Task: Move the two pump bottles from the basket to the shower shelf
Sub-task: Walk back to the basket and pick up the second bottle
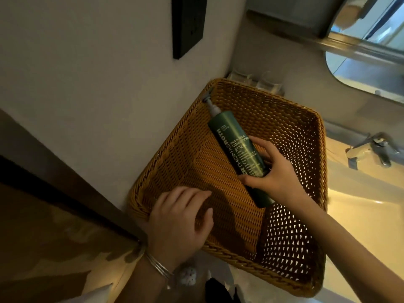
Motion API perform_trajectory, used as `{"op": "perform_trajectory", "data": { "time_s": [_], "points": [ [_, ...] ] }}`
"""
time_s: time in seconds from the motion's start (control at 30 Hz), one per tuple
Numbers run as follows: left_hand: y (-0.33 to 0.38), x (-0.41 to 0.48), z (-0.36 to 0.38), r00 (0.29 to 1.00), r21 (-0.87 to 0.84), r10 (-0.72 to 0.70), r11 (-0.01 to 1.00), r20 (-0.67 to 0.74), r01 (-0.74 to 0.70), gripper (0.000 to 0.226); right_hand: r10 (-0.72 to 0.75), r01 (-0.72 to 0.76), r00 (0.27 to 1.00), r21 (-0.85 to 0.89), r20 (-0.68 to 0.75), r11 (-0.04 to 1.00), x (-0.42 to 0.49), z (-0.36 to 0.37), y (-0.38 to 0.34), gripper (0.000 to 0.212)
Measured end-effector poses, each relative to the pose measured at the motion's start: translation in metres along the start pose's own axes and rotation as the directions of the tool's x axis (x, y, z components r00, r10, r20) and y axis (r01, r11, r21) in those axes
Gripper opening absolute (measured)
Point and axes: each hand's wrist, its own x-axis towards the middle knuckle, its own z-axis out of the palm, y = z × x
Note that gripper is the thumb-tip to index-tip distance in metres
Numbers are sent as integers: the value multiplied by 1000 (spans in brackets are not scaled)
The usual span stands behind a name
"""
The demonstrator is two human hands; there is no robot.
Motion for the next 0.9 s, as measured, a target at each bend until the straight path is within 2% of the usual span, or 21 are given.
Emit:
{"op": "perform_trajectory", "data": {
  "time_s": [0.2, 0.33, 0.47, 0.63, 0.73, 0.9],
  "points": [
    [3, -2, -3, 1000, 79, -19, 997, 8, 19, 35, -57, 59, 997, 44, -49, 997, -32, -6, -12, 83],
    [20, -10, -10, 996, 135, 48, 990, -79, -37, 33, -103, 103, 995, 96, 2, 990, -56, -20, -18, 82],
    [55, -28, -15, 982, 191, 57, 981, -179, -23, 32, -139, 125, 989, 217, 53, 968, -83, -40, -26, 81],
    [101, -71, -17, 970, 207, -6, 977, -242, 58, 33, -164, 105, 977, 367, 134, 924, -121, -54, -24, 77],
    [127, -107, -13, 964, 256, -48, 960, -260, 117, 33, -208, 124, 957, 365, 203, 923, -143, -56, -16, 75],
    [164, -171, -8, 939, 312, -244, 896, -244, 314, 36, -296, 199, 898, 297, 327, 934, -184, -49, -7, 82]
  ]
}}
